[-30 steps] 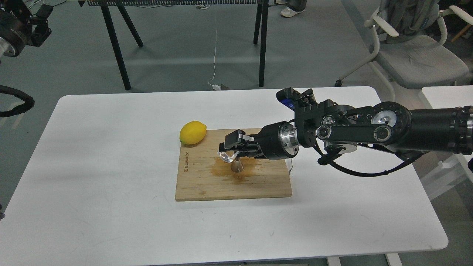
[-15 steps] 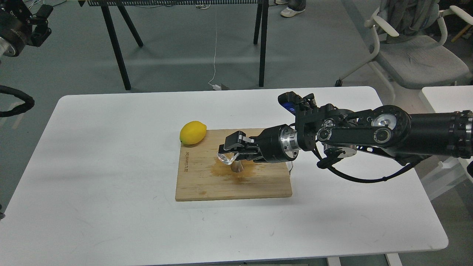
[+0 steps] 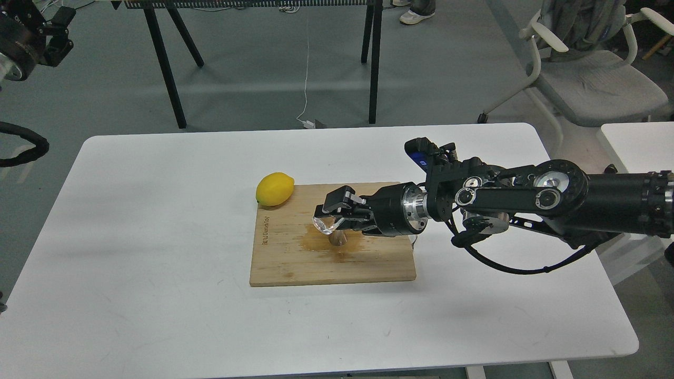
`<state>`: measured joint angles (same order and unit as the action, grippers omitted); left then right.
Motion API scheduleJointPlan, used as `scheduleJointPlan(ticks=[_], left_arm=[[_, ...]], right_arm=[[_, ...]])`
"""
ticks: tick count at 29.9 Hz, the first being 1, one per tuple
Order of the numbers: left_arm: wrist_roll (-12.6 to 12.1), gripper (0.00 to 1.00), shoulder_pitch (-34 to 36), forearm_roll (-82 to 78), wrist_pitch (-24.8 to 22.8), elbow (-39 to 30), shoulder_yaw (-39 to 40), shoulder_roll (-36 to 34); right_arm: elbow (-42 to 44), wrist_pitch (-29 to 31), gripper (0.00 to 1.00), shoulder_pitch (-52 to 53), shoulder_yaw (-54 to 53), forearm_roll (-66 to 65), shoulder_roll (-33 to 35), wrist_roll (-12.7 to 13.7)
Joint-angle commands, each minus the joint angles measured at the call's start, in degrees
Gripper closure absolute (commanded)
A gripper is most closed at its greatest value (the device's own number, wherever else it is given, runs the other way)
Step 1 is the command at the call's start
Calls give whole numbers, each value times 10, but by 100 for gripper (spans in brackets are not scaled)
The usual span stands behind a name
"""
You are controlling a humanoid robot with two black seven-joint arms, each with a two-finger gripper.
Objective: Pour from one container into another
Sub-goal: 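Tilt the held glass over the jigger to pour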
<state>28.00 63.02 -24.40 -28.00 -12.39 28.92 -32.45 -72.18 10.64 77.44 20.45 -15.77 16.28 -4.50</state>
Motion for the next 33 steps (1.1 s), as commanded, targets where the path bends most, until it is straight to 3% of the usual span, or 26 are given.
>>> scheduleJointPlan(ticks=[1, 33], left_arm=[[0, 0, 1, 0, 0, 0, 1, 0], [0, 0, 0, 0, 0, 0, -1, 1]], right_arm=[[1, -2, 98, -5, -5, 2, -1, 3], [20, -27, 98, -67, -60, 44, -5, 3]])
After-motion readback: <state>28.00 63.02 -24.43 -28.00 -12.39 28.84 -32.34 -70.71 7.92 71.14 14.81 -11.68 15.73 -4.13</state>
